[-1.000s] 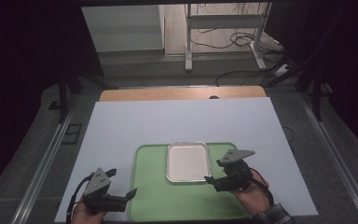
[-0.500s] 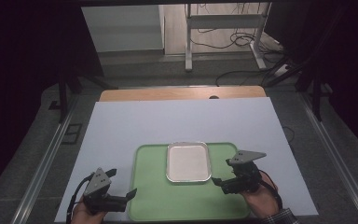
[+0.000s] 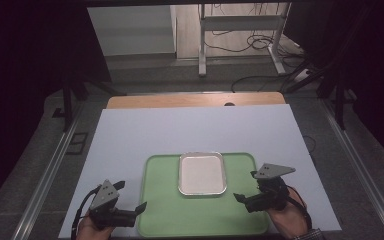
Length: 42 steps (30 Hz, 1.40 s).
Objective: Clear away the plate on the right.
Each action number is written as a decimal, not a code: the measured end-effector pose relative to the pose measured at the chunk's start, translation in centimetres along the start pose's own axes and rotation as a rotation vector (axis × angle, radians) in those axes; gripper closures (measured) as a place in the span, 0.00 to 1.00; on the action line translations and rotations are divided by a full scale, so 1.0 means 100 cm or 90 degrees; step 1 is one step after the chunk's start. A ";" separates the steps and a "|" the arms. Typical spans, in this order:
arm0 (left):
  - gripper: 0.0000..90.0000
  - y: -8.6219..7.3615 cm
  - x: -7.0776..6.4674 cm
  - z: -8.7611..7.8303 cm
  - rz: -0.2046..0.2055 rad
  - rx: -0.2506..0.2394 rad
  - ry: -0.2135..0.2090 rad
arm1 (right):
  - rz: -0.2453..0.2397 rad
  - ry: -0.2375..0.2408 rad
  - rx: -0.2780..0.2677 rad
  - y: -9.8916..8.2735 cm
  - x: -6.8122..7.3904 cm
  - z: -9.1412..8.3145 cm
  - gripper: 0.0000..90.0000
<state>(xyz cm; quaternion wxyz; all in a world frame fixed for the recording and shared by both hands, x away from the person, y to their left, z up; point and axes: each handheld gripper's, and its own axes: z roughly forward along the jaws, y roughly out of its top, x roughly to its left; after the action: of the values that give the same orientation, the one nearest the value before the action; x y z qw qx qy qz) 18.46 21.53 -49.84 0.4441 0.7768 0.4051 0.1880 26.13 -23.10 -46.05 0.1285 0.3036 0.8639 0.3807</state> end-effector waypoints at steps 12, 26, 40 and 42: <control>0.01 0.000 0.000 0.000 0.000 0.000 0.000 | -0.010 -0.032 -0.013 -0.013 -0.004 -0.014 0.00; 0.01 0.000 0.000 0.000 -0.002 -0.001 0.000 | 0.013 -0.059 -0.034 -0.031 -0.009 -0.033 0.00; 0.01 0.000 0.000 0.000 -0.002 -0.001 0.000 | 0.036 -0.086 -0.039 -0.049 -0.012 -0.047 0.00; 0.01 0.000 0.000 0.000 -0.002 -0.001 0.000 | 0.041 -0.087 -0.036 -0.053 -0.012 -0.048 0.00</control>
<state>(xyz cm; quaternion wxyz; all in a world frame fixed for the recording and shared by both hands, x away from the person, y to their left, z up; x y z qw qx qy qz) 18.46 21.54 -49.85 0.4449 0.7757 0.4065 0.1875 22.69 -29.40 -46.70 0.1833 0.3526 0.8319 0.3872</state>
